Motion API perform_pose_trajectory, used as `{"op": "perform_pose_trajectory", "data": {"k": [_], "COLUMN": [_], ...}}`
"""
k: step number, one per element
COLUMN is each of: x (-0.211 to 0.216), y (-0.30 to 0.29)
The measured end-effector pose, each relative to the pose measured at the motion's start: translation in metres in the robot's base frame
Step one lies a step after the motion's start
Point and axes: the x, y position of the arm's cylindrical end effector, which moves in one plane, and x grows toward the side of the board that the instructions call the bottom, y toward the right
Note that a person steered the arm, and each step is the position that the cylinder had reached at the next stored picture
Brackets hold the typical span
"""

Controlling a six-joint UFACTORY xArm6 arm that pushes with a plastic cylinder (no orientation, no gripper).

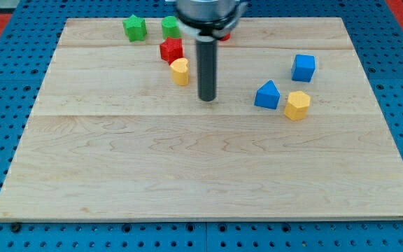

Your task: Move the yellow heart below the red star

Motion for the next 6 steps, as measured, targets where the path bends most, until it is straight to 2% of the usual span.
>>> {"op": "perform_pose_trajectory", "data": {"k": [3, 6], "x": [-0.033, -0.036], "y": [-0.035, -0.064]}}
